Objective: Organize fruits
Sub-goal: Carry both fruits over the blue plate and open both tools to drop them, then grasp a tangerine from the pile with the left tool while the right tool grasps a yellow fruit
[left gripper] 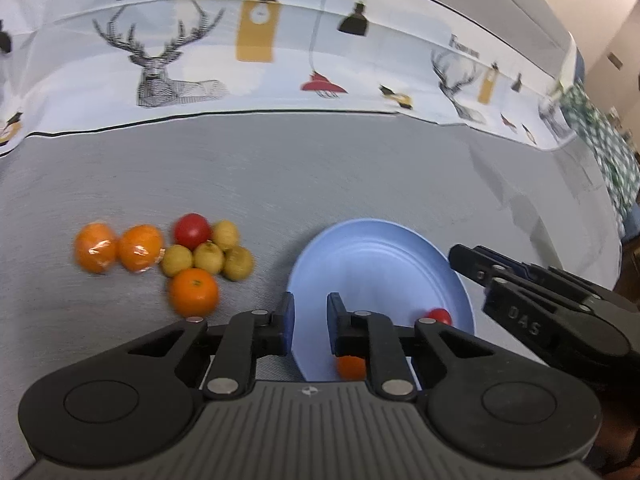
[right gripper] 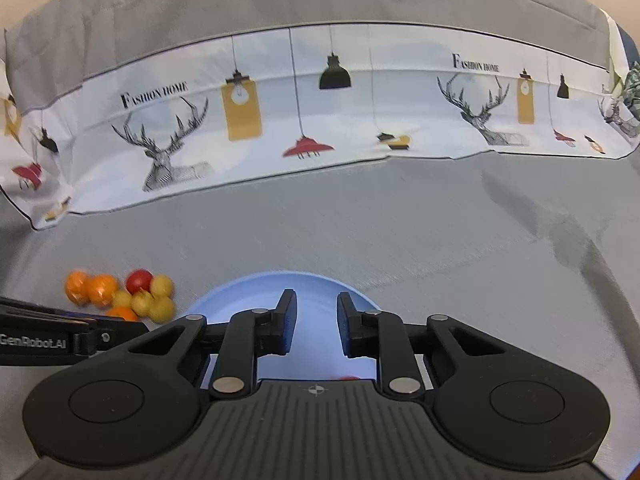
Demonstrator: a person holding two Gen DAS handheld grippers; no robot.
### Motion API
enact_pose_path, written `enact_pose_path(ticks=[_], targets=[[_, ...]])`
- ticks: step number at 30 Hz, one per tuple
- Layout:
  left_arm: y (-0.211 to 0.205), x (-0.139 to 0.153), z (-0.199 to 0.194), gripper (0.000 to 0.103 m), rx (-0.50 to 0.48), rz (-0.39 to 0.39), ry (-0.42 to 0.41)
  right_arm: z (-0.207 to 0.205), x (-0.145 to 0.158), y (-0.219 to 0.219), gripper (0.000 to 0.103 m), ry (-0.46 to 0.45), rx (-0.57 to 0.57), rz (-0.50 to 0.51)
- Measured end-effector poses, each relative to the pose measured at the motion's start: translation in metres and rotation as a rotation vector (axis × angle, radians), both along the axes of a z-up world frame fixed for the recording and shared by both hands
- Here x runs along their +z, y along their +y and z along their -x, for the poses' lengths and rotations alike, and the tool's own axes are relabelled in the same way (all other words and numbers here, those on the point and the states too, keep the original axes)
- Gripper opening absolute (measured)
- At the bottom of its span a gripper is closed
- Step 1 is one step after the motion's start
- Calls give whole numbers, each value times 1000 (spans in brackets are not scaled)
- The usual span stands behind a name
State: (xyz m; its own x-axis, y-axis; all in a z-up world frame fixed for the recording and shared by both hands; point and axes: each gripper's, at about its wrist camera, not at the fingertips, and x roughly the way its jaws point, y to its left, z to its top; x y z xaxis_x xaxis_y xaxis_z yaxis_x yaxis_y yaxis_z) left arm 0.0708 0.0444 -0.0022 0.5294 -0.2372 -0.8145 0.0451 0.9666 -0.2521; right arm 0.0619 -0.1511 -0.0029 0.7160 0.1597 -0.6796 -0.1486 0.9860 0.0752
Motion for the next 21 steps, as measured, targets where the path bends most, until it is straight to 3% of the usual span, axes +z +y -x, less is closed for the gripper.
enact_pose_path(ticks=[4,9,15,17,21], targets=[[19,-8,-2,19,72,-2,3,-1,4,8,20,-18,17,-26],[58,-8,-4,19,235,38,-12,-6,8,19,20,-29,44,-65],[108,-18,-7,24,435,163,49,-26,11,32,21,-12,67,-117],[117,-23,-8,35,454,201,83,-36,8,39,21,18,93,-134],[122,-30,-9,36,452,227,118,-51,-2,60,21,88,178,-136]])
